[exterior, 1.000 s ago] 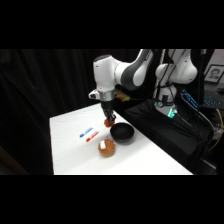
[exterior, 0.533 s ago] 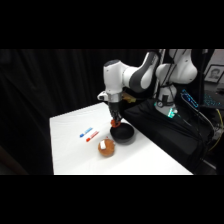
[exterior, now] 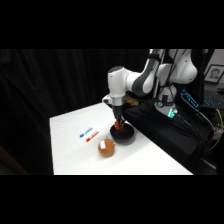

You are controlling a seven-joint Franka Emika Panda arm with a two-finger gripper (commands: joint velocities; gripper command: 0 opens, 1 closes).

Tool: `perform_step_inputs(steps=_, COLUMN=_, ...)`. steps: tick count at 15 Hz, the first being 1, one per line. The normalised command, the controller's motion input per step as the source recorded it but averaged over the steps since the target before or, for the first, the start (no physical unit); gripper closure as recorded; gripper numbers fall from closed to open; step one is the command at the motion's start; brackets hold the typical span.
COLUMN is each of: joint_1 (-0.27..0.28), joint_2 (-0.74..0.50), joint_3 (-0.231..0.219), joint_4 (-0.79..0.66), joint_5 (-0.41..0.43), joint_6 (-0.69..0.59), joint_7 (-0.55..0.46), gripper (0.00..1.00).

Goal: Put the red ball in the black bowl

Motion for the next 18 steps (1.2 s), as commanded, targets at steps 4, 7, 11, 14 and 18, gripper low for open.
perform_step_inputs(steps=4, joint_1=-0.049, joint_2=0.01, joint_3=0.011, joint_4=-0.03, joint_5=0.095, joint_6=0.14, joint_7=-0.06, gripper=0.27)
perform_step_inputs(steps=7, joint_1=-0.038, joint_2=-0.11, joint_3=-0.009, joint_4=-0.03, joint_5=0.007, joint_6=-0.03, joint_7=-0.02, gripper=0.02)
perform_step_inputs(steps=11, joint_1=-0.009, joint_2=-0.32, joint_3=-0.026, joint_4=-0.05, joint_5=-0.13, joint_6=-0.24, joint_7=0.11, gripper=0.0)
perform_step_inputs(steps=14, joint_1=-0.023, joint_2=-0.38, joint_3=-0.022, joint_4=-0.01, joint_5=-0.146, joint_6=-0.34, joint_7=0.12, gripper=0.0)
perform_step_inputs(steps=18, joint_1=-0.052, joint_2=-0.33, joint_3=-0.016, joint_4=0.08, joint_5=-0.12, joint_6=-0.37, joint_7=0.06, gripper=0.0)
